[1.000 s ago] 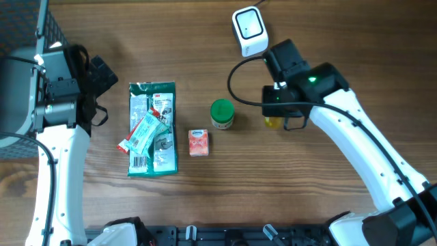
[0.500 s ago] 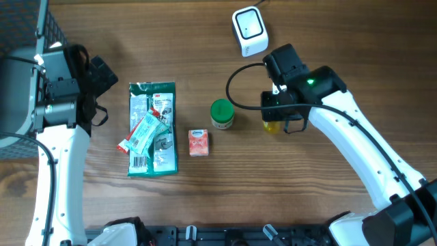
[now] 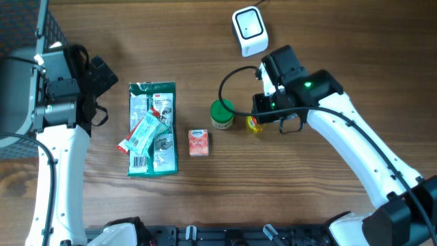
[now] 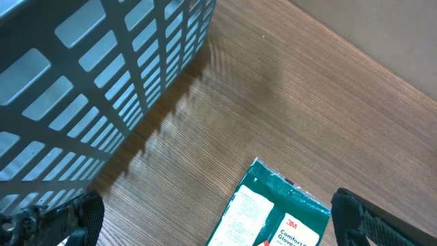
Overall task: Scan the item barcode
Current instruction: 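Lower the right gripper around the Vim bottle neck and close, then lift the Vim bottle with the right gripper and tilt it sideways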
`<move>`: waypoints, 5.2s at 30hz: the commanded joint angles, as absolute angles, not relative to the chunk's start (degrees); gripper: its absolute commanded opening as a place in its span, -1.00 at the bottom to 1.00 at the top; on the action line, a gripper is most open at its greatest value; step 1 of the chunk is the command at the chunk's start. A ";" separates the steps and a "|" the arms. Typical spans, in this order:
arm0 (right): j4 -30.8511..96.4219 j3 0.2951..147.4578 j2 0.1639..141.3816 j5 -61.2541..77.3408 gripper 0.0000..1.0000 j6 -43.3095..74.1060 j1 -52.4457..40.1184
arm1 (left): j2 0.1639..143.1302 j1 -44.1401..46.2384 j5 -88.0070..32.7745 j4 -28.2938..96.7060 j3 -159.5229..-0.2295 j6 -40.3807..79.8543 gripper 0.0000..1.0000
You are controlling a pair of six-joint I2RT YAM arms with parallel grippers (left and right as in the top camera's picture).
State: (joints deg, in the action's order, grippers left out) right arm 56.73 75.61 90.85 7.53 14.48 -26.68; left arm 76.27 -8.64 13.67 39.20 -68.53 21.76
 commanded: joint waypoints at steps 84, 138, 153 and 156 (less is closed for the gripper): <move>51.77 71.07 94.59 -0.89 -0.23 18.13 -33.01 | 76.23 -8.86 13.98 39.05 -68.73 21.26 1.00; 50.35 76.49 76.66 59.44 -0.91 21.23 -19.46 | 76.23 -8.86 13.98 39.05 -68.75 21.26 1.00; 50.37 76.49 76.66 58.48 -0.91 20.93 -19.49 | 76.23 -8.86 13.98 39.05 -68.75 21.26 1.00; 50.41 76.49 76.66 58.37 -0.92 21.19 -19.49 | 76.23 -8.86 13.98 39.05 -68.73 21.26 1.00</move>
State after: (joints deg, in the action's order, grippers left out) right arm 50.89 75.92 76.79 56.55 21.82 -19.55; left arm 76.27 -8.64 13.67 39.20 -68.53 21.76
